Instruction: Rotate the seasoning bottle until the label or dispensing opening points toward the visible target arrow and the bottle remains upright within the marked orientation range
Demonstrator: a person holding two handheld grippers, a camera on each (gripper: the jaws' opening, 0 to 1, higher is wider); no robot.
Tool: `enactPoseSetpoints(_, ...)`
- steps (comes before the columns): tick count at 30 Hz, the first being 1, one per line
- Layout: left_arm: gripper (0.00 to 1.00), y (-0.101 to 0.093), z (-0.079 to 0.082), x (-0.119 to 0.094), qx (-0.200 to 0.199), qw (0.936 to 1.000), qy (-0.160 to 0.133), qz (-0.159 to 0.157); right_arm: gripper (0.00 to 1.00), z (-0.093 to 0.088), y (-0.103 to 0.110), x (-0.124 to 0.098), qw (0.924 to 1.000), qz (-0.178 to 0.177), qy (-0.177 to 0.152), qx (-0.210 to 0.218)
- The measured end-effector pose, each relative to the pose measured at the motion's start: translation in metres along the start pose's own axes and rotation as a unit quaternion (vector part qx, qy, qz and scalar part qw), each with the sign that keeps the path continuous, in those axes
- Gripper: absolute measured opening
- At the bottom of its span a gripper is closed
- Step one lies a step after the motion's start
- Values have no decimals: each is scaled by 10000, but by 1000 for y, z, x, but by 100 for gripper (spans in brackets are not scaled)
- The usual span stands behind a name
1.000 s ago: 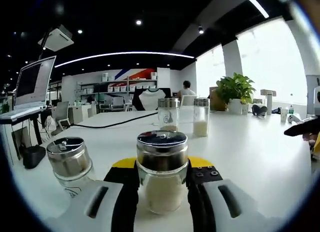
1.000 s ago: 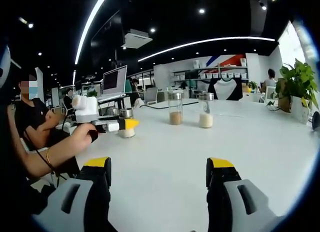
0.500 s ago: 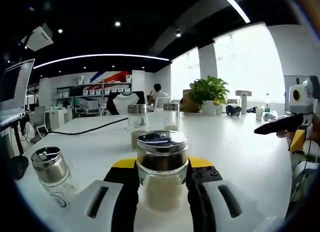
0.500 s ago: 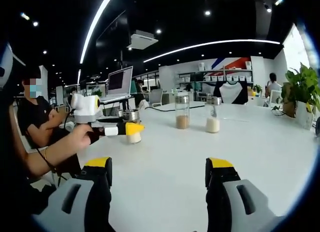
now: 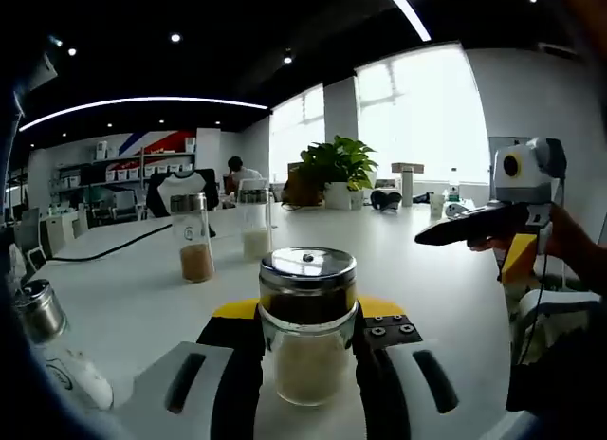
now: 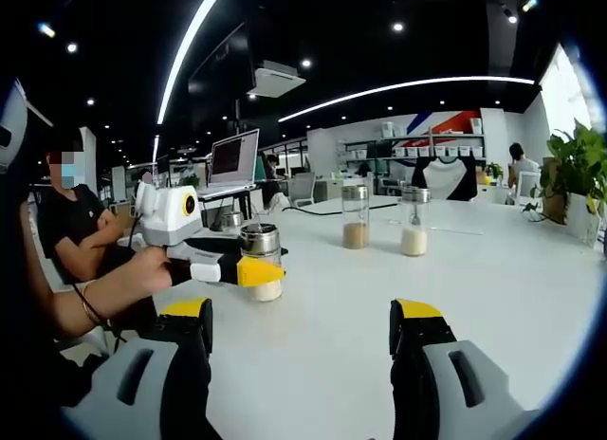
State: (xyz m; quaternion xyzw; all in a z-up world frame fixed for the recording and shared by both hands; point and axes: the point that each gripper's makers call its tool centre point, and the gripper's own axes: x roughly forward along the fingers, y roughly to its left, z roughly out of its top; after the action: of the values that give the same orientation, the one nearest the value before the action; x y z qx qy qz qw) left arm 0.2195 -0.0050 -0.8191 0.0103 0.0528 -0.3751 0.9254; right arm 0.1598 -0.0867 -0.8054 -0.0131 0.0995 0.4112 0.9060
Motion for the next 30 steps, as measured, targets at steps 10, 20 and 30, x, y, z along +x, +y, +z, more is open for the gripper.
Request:
enactPoseSetpoints(10,37,-37,8,11,219,9977,-59,-646,74,3,-1,-2,9999,-51,-111,15)
enactPoseSetpoints(20,37,-73,0,17,502,9914,137,-1200,71,5,8,0,9999,90,-145,-14)
enactPoseSetpoints(30,37,-96,6,18,489,9850,-4,-1654,60,12,17,4,9991,242,-336,-32)
